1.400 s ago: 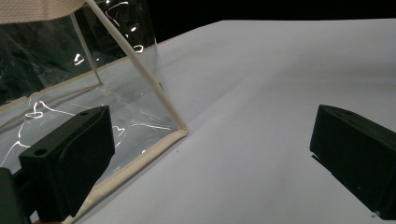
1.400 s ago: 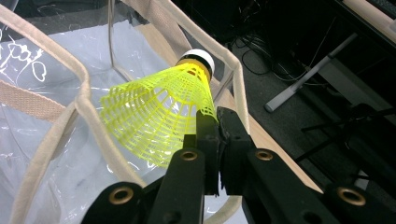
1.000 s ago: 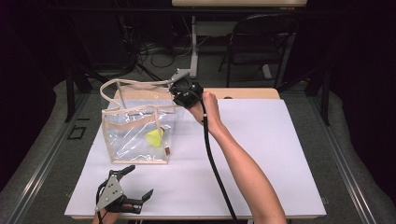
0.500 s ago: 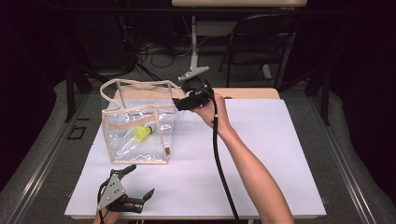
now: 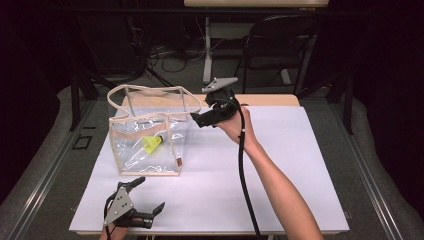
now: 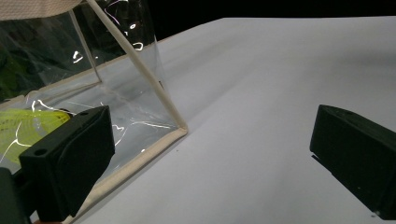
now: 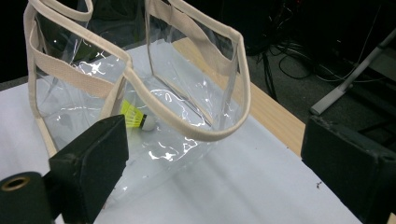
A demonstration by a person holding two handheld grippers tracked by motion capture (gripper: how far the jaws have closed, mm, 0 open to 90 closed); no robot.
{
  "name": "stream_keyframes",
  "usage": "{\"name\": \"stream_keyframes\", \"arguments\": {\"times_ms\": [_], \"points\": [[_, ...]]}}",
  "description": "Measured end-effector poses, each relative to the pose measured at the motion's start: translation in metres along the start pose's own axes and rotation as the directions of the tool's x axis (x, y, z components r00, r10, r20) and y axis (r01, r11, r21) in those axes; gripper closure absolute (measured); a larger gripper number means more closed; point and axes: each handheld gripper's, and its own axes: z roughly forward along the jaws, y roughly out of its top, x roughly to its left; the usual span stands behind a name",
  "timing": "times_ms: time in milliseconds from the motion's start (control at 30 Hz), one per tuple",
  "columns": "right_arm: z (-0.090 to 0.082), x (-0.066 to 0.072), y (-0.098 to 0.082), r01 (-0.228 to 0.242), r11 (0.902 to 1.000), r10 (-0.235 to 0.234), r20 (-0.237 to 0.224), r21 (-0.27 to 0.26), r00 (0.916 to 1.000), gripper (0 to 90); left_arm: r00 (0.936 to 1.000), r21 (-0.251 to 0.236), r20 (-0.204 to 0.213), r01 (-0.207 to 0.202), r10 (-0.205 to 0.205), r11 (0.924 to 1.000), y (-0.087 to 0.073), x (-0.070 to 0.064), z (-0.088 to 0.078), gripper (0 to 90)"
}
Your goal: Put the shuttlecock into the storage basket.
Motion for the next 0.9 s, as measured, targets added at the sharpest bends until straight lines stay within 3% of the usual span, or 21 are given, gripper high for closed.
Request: {"name": "stream_keyframes", "arguments": {"times_ms": [900], "points": [[-0.024, 0.010, -0.060, -0.020, 0.9998, 0.020, -0.042, -0.001, 0.9989, 0.0, 1.0000, 0.002, -0.006, -0.004, 0.004, 1.0000, 0.000, 0.000, -0.002, 0.0]]}}
